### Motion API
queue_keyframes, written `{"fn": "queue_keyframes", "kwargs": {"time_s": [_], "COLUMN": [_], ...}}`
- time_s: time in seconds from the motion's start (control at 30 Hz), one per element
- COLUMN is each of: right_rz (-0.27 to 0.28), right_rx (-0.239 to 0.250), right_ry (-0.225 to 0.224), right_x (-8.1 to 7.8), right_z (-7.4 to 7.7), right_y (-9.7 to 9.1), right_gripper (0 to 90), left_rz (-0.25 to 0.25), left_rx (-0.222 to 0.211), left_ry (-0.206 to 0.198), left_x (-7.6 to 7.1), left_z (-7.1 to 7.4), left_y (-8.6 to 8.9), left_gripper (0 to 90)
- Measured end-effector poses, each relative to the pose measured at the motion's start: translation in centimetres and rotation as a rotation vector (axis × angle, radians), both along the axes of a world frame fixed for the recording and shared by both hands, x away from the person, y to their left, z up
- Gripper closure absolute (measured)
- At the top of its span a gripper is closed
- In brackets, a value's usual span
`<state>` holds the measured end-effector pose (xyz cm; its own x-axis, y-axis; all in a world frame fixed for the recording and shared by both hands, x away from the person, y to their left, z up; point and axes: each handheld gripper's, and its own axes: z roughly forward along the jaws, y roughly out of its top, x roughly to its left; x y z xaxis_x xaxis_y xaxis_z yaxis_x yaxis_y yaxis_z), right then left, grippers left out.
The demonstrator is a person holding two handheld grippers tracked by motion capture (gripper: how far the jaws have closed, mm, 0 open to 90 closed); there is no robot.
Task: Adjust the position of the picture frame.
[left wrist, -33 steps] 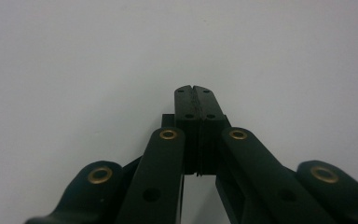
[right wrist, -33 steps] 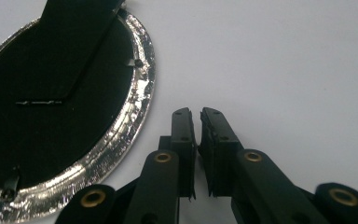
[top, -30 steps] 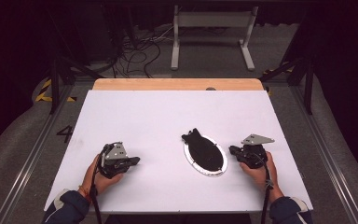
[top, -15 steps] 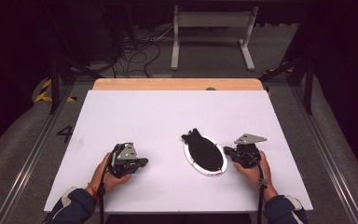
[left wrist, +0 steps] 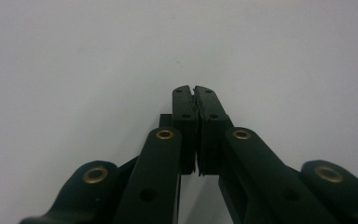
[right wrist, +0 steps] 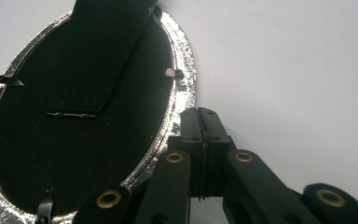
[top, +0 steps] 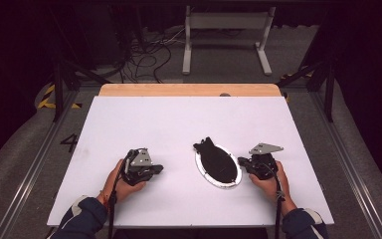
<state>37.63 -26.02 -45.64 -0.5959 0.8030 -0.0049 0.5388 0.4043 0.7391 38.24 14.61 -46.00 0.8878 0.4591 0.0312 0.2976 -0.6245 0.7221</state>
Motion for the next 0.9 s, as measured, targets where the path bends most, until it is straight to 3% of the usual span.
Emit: {"fn": "queue_keyframes", "kwargs": {"time_s": [0.47, 0.9], "right_rz": [0.034, 0.109], "right_rx": [-0.009, -0.002], "right_ry": [0.004, -0.001], "right_x": [-1.4, -3.0], "right_z": [0.0, -0.2], "right_y": [2.1, 5.0], "right_gripper": [90.0, 90.0], "left_rz": [0.008, -0.008], "left_rx": [0.008, 0.005], "left_ry": [0.003, 0.007], "left_x": [1.2, 1.9], "left_z": [-0.2, -0.1], "left_y": [-1.0, -2.4], "left_gripper": [87.8, 87.5]}}
